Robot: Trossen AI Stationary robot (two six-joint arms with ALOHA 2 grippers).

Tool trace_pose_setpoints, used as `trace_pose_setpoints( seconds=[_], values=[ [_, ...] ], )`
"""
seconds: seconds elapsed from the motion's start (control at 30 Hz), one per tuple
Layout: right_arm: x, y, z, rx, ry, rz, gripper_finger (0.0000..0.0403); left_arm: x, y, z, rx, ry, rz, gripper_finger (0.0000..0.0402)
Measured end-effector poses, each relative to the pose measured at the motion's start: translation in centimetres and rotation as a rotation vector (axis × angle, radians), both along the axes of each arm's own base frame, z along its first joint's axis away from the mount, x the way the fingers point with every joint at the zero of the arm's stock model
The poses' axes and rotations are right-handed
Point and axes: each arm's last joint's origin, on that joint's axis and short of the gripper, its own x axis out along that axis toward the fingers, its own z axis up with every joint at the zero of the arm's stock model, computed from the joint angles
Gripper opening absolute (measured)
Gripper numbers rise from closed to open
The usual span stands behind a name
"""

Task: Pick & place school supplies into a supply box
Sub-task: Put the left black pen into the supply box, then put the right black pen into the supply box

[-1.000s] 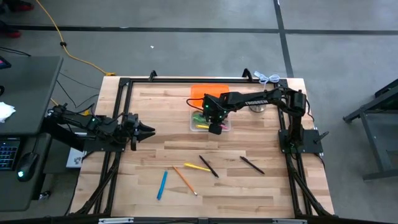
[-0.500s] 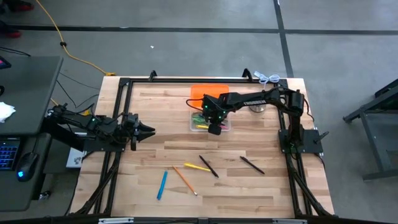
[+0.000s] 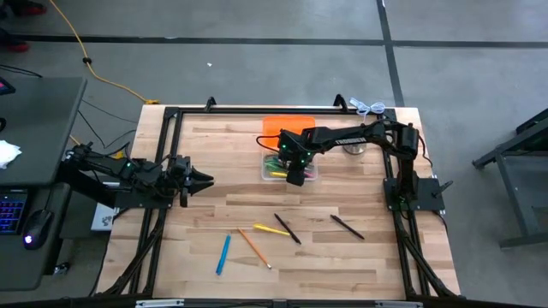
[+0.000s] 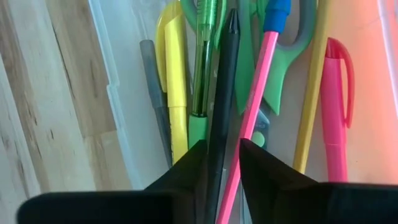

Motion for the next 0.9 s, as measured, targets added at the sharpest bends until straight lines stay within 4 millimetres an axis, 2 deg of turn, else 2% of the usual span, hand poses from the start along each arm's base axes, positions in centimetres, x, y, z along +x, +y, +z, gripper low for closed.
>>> trace_pose_setpoints(
  seconds=[0.23, 0.37, 0.7, 0.9],
  values=[
    [0.0, 0.0, 0.0, -0.012, 0.003, -0.004, 0.0096, 0.0, 0.0, 0.0, 0.000, 0.000, 0.000, 0.0133],
    [-0.2, 0.0, 0.8, -0.018, -0.014, -0.005, 0.0101, 0.0, 0.0, 0.0, 0.000, 0.000, 0.000, 0.0133],
    [-1.5, 0.5, 5.3, -0.037, -0.109, -0.037, 0.0099, 0.0, 0.0, 0.0, 0.000, 0.000, 0.000, 0.0133],
    [-3.7, 2.2, 8.3, 0.031, -0.093, -0.042, 0.0099, 0.0, 0.0, 0.0, 0.001, 0.003, 0.000, 0.0133]
  ],
)
